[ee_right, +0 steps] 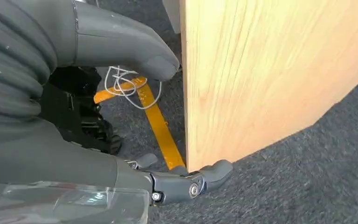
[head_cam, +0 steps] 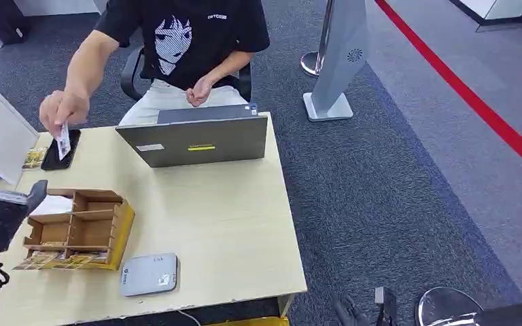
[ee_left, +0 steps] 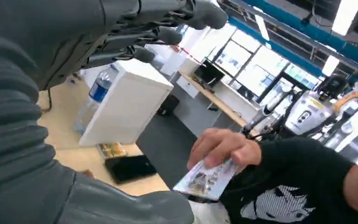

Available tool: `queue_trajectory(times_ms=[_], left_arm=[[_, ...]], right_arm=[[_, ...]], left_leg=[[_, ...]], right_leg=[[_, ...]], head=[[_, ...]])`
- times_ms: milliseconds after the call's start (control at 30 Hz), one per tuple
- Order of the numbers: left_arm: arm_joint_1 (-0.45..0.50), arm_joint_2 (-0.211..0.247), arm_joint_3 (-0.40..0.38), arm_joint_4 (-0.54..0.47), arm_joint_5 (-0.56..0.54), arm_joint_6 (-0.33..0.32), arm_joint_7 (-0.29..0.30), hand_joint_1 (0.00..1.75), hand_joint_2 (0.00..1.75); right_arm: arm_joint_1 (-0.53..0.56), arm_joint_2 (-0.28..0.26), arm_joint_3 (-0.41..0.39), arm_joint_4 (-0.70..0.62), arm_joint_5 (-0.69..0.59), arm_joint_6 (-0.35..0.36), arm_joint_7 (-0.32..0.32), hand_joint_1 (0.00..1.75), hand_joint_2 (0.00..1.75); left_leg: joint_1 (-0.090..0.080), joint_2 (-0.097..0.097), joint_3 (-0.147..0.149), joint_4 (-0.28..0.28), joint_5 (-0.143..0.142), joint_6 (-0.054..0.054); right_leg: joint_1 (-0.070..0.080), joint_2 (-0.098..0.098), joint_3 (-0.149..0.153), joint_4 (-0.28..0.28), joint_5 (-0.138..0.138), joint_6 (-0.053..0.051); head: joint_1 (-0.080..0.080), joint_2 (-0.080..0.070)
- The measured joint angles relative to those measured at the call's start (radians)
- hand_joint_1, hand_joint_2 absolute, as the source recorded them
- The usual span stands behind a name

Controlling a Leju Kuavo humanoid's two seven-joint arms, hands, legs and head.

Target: Pass the card to the sensor for recognition and then transmit it.

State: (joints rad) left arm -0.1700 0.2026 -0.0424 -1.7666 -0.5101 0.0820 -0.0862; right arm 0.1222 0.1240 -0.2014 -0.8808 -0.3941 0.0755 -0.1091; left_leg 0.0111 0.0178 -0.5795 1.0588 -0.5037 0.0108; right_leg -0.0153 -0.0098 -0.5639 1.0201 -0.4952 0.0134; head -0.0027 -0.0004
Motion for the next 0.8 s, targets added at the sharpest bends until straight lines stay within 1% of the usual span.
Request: queue_trajectory(times_ms=[267, 300, 333, 533, 667, 800], left_arm=[[-0.158, 0.093, -0.093, 0.093, -0.173, -0.019, 0.064, 0.0, 1.75], [-0.176, 0.103, -0.103, 0.103, -0.193, -0.02, 0.071, 1.26, 1.75], [-0.195, 0.116, -0.114, 0.115, -0.216, -0.021, 0.079, 1.75, 1.75], [-0.296, 0.187, -0.175, 0.181, -0.345, -0.03, 0.134, 1.75, 1.75], [-0.333, 0.218, -0.193, 0.209, -0.411, -0.031, 0.159, 1.75, 1.75], [-0.388, 0.256, -0.219, 0.251, -0.482, -0.032, 0.194, 1.75, 1.75]], right_arm=[[-0.023, -0.029, 0.09, 0.024, -0.048, -0.025, -0.02, 0.0, 1.75], [-0.026, -0.031, 0.1, 0.027, -0.05, -0.029, -0.021, 0.0, 1.75], [-0.029, -0.035, 0.112, 0.031, -0.056, -0.033, -0.023, 0.0, 1.75], [-0.046, -0.056, 0.18, 0.048, -0.089, -0.061, -0.04, 0.0, 1.75], [-0.052, -0.064, 0.21, 0.053, -0.104, -0.075, -0.05, 0.0, 1.75], [-0.063, -0.079, 0.25, 0.063, -0.123, -0.095, -0.058, 0.0, 1.75]], left_leg=[[0.0, 0.0, 0.0, 0.0, 0.001, 0.0], [0.0, 0.0, 0.0, 0.0, 0.001, 0.001], [0.0, 0.0, 0.0, 0.0, 0.001, 0.001], [0.0, 0.0, 0.0, 0.0, 0.002, 0.0], [0.0, 0.001, -0.001, 0.0, 0.002, -0.001], [0.001, 0.001, -0.002, 0.0, 0.003, -0.001]], right_leg=[[0.0, 0.001, 0.0, 0.0, 0.0, 0.0], [0.0, 0.001, 0.0, 0.0, 0.001, 0.0], [0.0, 0.001, 0.0, 0.0, 0.001, -0.001], [0.0, 0.001, -0.001, 0.001, 0.001, -0.001], [0.0, 0.002, -0.002, 0.001, 0.002, -0.001], [0.001, 0.002, -0.003, 0.002, 0.002, -0.001]], head=[[0.0, 0.0], [0.0, 0.0], [0.0, 0.0], [0.0, 0.0], [-0.002, 0.0], [0.001, 0.0]])
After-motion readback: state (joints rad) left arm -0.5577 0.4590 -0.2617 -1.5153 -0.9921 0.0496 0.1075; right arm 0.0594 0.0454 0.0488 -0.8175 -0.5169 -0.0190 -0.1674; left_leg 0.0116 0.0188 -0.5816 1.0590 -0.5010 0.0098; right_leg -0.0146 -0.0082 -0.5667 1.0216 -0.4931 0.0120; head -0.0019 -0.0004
